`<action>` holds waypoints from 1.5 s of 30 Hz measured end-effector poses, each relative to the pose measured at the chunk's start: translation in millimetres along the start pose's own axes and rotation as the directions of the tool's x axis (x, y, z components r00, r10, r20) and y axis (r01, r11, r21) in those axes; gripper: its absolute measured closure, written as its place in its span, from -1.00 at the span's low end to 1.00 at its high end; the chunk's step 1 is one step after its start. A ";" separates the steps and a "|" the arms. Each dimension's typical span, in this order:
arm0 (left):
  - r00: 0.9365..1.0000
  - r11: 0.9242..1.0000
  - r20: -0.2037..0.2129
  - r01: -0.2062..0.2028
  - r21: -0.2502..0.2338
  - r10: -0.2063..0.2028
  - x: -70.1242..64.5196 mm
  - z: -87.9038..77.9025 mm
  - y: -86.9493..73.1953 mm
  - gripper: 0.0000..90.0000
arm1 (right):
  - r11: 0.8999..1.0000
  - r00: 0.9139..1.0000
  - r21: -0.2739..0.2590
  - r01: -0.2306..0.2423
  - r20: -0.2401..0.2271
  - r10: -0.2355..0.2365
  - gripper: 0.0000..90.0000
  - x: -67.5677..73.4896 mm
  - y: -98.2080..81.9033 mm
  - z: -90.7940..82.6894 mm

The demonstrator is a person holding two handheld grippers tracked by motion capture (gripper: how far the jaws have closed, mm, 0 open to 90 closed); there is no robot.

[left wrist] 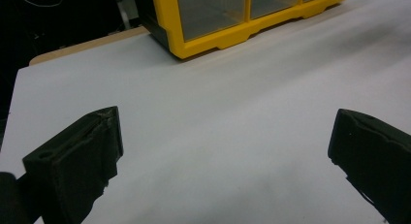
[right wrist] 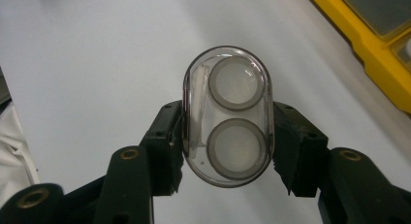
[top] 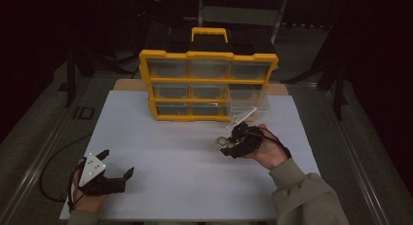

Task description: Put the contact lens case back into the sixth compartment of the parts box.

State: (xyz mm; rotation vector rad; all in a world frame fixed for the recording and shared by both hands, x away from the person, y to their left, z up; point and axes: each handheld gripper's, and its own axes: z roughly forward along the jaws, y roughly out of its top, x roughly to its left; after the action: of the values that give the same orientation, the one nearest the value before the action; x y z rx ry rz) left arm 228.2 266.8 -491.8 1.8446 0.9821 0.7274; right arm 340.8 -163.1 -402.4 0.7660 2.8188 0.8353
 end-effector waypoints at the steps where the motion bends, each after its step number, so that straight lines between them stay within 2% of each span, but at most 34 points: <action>1: 1.000 1.000 0.000 0.000 0.001 0.000 0.1 0.1 -0.1 -1.00 | 1.000 1.000 0.000 -0.002 0.001 0.002 0.09 -0.6 0.9 -0.8; 14: 1.000 1.000 0.001 0.000 0.002 0.000 0.3 0.5 -0.2 -1.00 | 0.999 1.000 -0.026 -0.019 0.020 0.020 0.09 -9.9 11.7 -11.0; 30: 1.000 1.000 0.000 -0.002 0.002 0.002 0.4 0.5 -0.1 -1.00 | 0.999 0.999 -0.021 -0.039 0.019 0.040 0.09 -20.6 19.6 -19.3; 45: 1.000 1.000 0.000 -0.004 0.003 0.004 0.4 0.6 -0.2 -1.00 | 0.998 0.999 -0.027 -0.049 0.019 0.049 0.09 -28.3 26.3 -34.3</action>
State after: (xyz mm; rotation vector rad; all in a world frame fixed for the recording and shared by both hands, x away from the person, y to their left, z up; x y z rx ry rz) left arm 228.8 266.9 -492.2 1.8495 0.9808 0.7285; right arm 368.8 -174.7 -360.5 0.8381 2.7762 0.8662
